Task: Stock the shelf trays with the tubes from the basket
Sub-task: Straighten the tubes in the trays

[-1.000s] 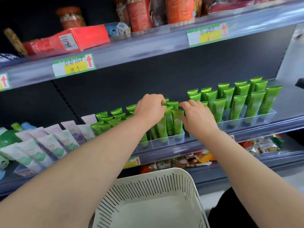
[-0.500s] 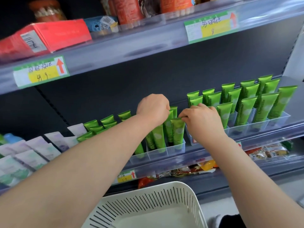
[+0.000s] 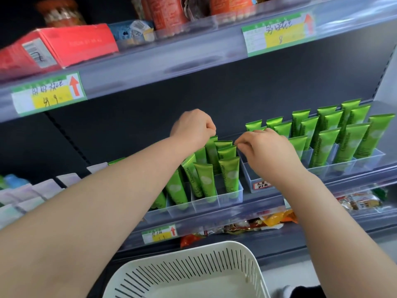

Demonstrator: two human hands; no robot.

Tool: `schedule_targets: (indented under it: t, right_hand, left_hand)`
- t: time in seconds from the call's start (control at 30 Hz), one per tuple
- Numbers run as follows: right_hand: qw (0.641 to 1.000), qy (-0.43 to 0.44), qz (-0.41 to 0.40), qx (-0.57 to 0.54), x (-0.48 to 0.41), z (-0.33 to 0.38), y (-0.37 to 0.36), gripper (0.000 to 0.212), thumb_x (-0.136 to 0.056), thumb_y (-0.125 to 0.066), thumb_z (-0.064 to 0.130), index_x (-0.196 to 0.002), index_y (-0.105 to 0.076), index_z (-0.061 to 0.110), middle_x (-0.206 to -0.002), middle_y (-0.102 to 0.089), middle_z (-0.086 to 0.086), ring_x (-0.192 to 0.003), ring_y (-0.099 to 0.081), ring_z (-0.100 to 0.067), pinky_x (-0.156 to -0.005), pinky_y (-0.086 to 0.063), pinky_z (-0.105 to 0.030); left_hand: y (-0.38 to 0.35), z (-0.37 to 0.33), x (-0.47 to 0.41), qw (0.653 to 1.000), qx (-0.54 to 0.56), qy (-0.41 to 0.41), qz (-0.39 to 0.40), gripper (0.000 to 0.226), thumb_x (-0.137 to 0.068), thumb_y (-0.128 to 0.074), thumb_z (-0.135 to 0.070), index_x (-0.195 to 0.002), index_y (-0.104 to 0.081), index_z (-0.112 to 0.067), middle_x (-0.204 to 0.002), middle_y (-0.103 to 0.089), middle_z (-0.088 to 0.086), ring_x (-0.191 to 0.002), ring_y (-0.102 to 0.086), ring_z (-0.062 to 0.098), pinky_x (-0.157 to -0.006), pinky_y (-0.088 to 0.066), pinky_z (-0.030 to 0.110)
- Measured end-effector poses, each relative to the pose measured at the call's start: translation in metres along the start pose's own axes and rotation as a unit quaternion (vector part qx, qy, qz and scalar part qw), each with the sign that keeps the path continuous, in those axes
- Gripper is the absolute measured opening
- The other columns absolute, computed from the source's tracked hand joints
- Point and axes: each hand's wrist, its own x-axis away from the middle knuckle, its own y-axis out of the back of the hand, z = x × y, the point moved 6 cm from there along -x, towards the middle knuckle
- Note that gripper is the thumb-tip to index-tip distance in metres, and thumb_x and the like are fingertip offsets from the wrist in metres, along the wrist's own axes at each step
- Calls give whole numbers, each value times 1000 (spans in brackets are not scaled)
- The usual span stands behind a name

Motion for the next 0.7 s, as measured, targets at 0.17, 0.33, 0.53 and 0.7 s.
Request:
schedule_targets:
  t: [0.17, 0.33, 0.53, 0.7]
  right_hand:
    - [1000, -6, -9, 10, -9, -2, -5, 28, -98, -40, 22, -110, -65, 25, -102, -66, 1, -99, -51, -25, -76, -47, -39]
    - [1000, -1, -24, 13, -10, -6, -13, 35, -91, -46, 7, -116, -62, 25, -103, -66, 0, -99, -51, -25, -73, -39, -36]
    - [999, 8, -32, 21, -9, -7, -17, 38, -90, -45, 7, -120, -59, 25, -105, -65, 1, -100, -49, -25, -70, -35, -34]
    - [1000, 14, -17, 14, -8, -6, -19, 41, -90, -45, 6, -122, -58, 26, -111, -64, 2, -104, -50, -24, -70, -33, -33]
  left_hand:
    - [-12, 3, -10, 997, -63, 2, 34, 18, -85, -66, -13, -95, -74, -24, -105, -69, -3, -97, -63, 22, -75, -48, 28]
    - [-26, 1, -20, 993, -108, -3, 55, 21, -84, -63, -4, -85, -71, -23, -101, -68, 1, -93, -64, 26, -71, -48, 30]
    - [-30, -12, -27, 994, -104, -34, 14, 16, -86, -62, -9, -87, -72, -21, -98, -70, 2, -92, -65, 26, -77, -54, 33]
    - [-30, -13, -24, 995, -77, -54, 10, 15, -87, -63, -13, -91, -74, -22, -99, -71, 0, -93, -64, 23, -78, -53, 31]
